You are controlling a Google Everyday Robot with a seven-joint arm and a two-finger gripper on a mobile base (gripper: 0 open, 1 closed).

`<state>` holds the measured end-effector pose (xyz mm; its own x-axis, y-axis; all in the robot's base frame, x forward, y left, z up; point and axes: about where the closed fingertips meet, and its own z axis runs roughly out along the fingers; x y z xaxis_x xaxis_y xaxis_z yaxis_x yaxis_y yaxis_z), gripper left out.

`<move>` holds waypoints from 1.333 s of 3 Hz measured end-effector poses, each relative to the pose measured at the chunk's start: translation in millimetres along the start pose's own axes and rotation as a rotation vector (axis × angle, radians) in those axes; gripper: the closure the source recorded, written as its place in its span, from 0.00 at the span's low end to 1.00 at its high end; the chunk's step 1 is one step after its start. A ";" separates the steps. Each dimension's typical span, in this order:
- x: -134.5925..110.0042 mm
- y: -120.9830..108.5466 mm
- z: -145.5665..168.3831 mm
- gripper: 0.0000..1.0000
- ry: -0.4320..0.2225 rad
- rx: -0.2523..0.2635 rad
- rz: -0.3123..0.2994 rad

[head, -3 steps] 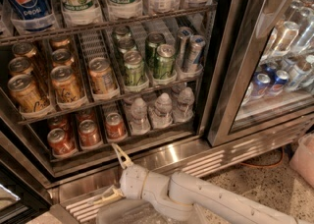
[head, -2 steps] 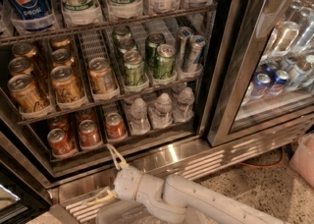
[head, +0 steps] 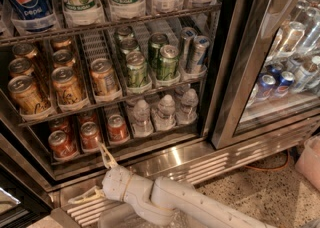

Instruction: Pick coke can from bottom shelf of fridge

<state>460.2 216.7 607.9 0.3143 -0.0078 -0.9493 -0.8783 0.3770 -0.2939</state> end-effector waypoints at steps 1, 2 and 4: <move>-2.0 4.2 13.4 0.00 0.013 -0.011 -0.015; -0.9 9.2 23.3 0.00 0.042 -0.037 -0.007; 6.9 13.0 37.4 0.00 0.071 -0.041 0.024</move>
Offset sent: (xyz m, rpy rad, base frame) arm 0.0003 0.0358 -0.0012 -0.0908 0.0316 0.0382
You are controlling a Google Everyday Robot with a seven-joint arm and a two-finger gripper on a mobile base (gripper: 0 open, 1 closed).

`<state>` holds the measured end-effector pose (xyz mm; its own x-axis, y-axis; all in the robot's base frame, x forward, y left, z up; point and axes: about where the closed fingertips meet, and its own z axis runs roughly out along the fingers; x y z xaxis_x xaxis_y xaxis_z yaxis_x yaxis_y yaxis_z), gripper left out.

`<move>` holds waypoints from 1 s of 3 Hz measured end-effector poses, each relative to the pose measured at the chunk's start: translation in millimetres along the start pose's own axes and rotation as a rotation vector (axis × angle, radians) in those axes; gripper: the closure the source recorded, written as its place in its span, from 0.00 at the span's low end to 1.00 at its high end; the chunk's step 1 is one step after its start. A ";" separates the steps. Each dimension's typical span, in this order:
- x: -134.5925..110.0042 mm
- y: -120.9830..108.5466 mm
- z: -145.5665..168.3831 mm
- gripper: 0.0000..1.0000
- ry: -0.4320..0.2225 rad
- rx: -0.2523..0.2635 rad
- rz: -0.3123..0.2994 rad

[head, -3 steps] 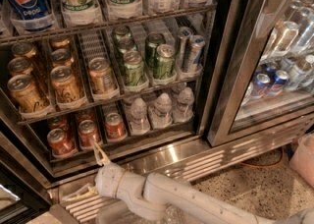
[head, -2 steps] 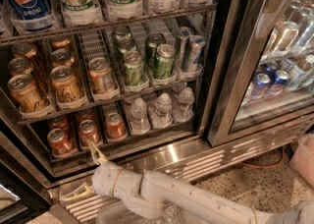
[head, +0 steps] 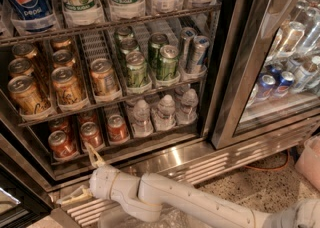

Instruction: Pick coke can from bottom shelf of fridge

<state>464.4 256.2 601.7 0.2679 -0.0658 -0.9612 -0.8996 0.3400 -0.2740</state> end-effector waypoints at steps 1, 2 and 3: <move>1.5 -9.4 19.6 0.00 0.008 0.018 0.011; -0.2 -12.8 26.0 0.00 0.012 0.010 0.010; -1.1 -12.4 32.6 0.03 0.008 -0.004 0.016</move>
Offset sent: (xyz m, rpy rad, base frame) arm 0.0171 0.0137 -0.0013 0.0147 0.0161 -0.0323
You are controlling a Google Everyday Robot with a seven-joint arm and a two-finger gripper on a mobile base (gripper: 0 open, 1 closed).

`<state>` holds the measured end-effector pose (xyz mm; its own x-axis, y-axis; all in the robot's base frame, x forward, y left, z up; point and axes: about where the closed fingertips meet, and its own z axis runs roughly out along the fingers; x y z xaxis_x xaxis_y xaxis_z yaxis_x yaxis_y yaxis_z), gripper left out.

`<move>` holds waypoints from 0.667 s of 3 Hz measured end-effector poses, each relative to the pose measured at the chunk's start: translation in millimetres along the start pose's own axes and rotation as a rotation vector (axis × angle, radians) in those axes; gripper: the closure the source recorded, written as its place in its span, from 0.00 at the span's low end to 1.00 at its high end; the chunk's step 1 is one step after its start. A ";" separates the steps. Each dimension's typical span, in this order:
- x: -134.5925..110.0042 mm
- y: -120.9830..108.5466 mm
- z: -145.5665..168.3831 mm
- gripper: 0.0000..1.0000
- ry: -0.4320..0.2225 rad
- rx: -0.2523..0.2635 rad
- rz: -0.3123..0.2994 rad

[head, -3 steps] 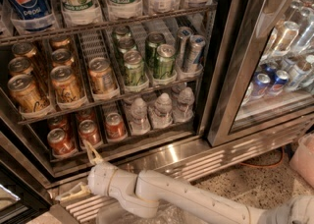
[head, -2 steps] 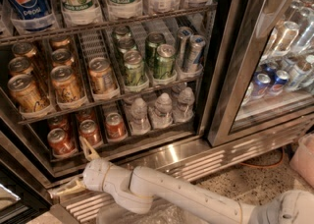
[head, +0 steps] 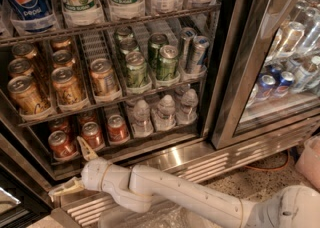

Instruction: Pick coke can from bottom shelf of fridge

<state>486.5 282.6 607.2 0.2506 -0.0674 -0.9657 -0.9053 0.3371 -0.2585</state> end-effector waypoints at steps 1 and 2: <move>0.0 0.0 0.0 0.10 0.000 0.000 0.000; 1.8 7.5 4.2 0.16 -0.018 0.033 0.007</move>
Offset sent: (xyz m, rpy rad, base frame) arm -0.0136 0.0166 -0.0120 0.0800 -0.0014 -0.0848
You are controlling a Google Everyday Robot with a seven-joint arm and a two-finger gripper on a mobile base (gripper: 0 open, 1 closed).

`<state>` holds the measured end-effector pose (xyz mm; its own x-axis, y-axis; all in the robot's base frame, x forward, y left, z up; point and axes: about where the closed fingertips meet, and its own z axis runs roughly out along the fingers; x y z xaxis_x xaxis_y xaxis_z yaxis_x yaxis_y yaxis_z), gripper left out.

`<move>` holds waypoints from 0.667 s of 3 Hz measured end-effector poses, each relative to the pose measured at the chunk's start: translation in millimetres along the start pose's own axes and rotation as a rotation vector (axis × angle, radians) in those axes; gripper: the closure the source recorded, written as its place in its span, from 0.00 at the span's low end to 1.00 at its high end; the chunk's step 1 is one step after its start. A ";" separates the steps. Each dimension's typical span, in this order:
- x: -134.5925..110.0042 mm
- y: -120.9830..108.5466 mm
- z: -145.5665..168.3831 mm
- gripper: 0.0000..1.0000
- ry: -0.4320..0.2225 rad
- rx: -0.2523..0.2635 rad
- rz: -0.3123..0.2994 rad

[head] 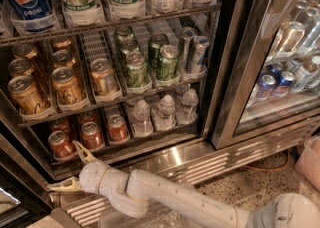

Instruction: Pick coke can from bottom shelf of fridge

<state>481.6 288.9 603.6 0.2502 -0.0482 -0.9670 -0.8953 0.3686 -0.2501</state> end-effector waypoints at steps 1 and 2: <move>0.7 4.7 4.4 0.14 -0.004 0.063 -0.011; 3.2 4.4 7.3 0.14 0.013 0.134 -0.021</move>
Offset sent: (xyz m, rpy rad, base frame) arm 0.0030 0.0087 -0.0094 0.0086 -0.0241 -0.2282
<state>481.2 297.2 599.8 0.2631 -0.0685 -0.9623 -0.8327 0.4877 -0.2623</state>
